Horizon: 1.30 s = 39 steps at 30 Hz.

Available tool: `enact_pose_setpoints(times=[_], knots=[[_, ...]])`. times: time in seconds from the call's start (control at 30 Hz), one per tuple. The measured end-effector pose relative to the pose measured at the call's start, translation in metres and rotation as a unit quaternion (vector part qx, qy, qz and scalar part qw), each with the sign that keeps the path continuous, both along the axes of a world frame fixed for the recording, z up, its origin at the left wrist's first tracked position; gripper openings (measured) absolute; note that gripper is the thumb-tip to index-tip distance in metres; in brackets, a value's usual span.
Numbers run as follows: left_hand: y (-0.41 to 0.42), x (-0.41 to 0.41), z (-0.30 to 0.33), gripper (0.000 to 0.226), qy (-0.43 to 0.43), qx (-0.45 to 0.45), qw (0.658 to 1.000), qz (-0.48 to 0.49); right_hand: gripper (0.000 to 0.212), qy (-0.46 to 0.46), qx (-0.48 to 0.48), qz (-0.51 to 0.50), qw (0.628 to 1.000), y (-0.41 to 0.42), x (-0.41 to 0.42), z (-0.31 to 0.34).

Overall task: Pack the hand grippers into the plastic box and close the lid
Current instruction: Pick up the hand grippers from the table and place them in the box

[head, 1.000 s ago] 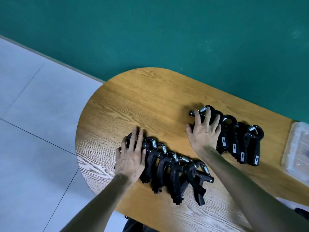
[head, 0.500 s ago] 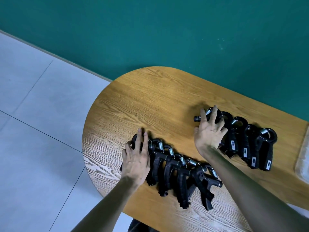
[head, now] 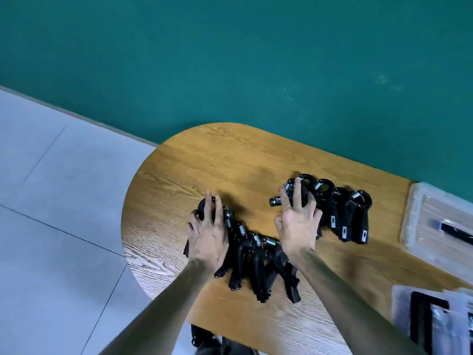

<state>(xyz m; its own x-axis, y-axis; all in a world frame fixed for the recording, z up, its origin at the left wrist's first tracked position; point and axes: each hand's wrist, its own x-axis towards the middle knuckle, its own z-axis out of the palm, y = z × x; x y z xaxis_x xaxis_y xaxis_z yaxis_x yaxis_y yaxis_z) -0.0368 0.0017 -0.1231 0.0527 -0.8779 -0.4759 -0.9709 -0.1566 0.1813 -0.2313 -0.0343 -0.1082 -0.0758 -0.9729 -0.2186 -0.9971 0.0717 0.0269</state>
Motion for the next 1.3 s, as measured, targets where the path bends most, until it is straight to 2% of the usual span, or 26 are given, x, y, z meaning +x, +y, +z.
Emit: enact_pose_setpoints(times=[0.1, 0.33, 0.5, 0.73, 1.07, 1.3], knots=[[0.006, -0.018, 0.021, 0.095, -0.004, -0.021, 1.000, -0.022, 0.081, -0.006, -0.025, -0.008, 1.000, 0.024, -0.004, 0.021], [0.038, -0.071, 0.071, 0.081, -0.026, -0.070, 0.996, -0.057, 0.083, -0.031, -0.072, -0.054, 0.995, 0.084, -0.035, 0.075], [0.062, -0.122, 0.103, 0.078, 0.015, -0.109, 0.990, -0.083, 0.083, -0.041, -0.086, -0.100, 0.990, 0.126, -0.076, 0.101], [0.111, -0.235, 0.130, 0.074, 0.077, -0.137, 0.978, -0.136, 0.077, -0.057, -0.099, -0.142, 0.983, 0.182, -0.166, 0.122], [0.168, -0.400, 0.132, 0.081, 0.083, -0.134, 0.966, -0.203, 0.069, -0.061, -0.098, -0.211, 0.971, 0.252, -0.326, 0.118], [0.198, -0.486, 0.112, 0.094, 0.094, -0.132, 0.961, -0.222, 0.076, -0.085, -0.052, -0.260, 0.961, 0.281, -0.410, 0.099]])
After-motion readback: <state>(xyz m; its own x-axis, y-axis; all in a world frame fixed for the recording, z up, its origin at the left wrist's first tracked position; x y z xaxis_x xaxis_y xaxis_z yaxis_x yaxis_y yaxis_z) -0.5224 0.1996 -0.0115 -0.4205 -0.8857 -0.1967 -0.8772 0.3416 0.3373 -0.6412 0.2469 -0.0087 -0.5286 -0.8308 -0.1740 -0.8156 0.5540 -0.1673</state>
